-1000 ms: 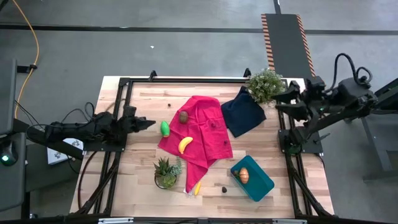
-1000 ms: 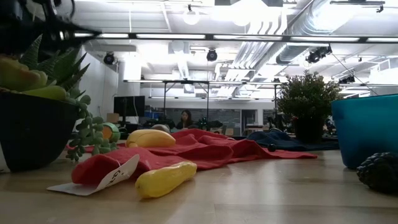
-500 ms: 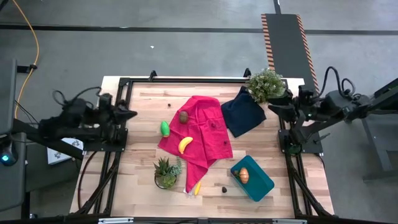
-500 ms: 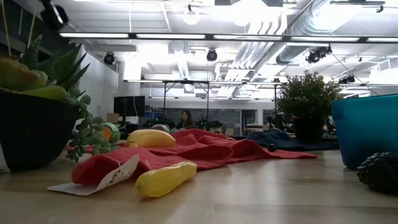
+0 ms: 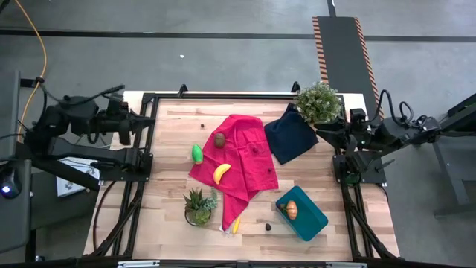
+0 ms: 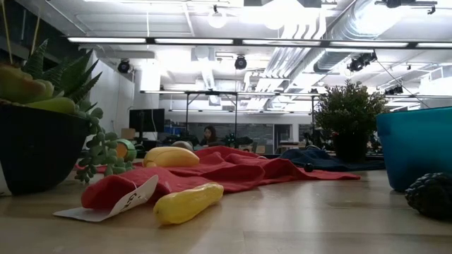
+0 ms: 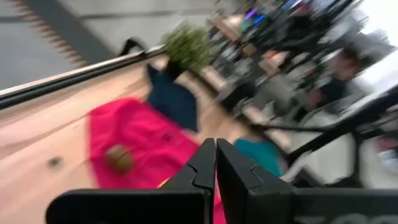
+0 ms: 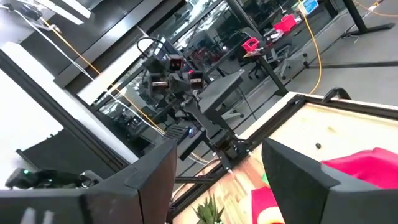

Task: Pick and placing Produce into tupperware
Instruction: Put the green corn into the blue bin

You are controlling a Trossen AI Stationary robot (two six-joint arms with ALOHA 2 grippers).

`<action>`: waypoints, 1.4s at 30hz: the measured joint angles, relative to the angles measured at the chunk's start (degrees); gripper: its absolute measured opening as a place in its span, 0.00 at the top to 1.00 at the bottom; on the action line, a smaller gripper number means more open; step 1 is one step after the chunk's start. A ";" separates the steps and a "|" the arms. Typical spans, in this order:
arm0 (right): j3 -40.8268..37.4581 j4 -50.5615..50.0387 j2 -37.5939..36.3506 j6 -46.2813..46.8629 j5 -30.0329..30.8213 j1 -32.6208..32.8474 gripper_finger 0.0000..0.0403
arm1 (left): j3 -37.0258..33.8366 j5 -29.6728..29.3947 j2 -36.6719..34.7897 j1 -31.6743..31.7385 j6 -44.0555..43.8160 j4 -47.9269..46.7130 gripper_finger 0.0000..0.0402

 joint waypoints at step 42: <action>-10.62 -17.10 -17.02 6.46 -13.14 0.00 0.44 | 13.48 3.37 32.44 0.00 -20.73 -22.12 0.55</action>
